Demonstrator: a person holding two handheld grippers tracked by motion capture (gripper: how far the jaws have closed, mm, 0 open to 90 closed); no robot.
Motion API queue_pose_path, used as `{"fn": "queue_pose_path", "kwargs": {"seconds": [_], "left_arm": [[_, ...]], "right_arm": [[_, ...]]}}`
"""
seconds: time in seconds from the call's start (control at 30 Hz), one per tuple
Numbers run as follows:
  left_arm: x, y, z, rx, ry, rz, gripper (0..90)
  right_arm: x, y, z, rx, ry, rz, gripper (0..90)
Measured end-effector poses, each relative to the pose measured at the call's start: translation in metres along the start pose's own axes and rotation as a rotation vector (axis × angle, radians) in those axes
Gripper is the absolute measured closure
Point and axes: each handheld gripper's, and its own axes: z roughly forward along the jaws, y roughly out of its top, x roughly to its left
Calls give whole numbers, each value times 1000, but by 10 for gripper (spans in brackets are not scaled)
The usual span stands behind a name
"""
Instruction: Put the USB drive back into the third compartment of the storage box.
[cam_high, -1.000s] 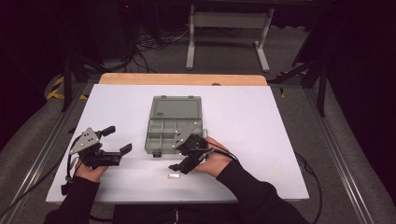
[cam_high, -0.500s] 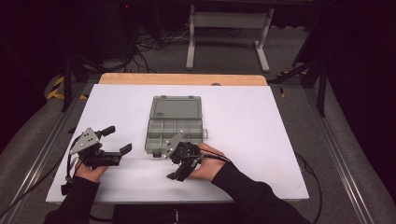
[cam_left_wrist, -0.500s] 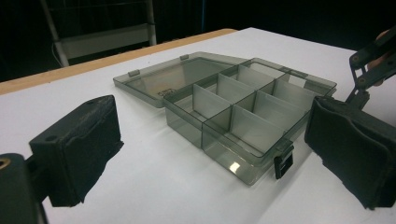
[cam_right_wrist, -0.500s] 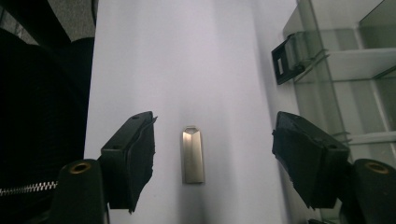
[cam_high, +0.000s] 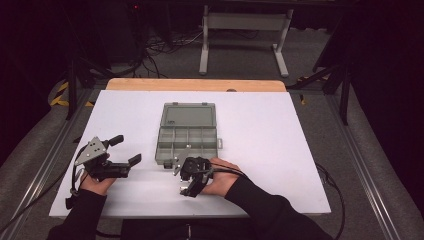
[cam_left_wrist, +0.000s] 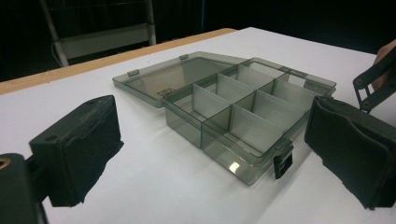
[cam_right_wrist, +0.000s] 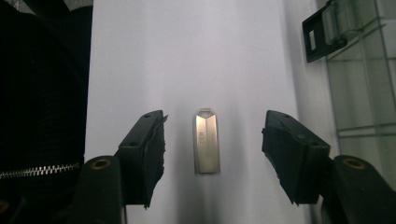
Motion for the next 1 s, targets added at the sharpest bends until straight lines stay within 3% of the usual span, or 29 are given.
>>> {"fn": "queue_pose_path", "kwargs": {"seconds": [0.23, 0.67, 1.0], "left_arm": [[0, 0, 0, -1, 0, -1, 45], [0, 0, 0, 0, 1, -1, 45], [0, 0, 0, -1, -2, 1, 45]], "right_arm": [[2, 1, 5, 34, 12, -13, 486], [5, 1, 10, 89, -17, -49, 755], [6, 2, 10, 99, -18, -47, 787]]}}
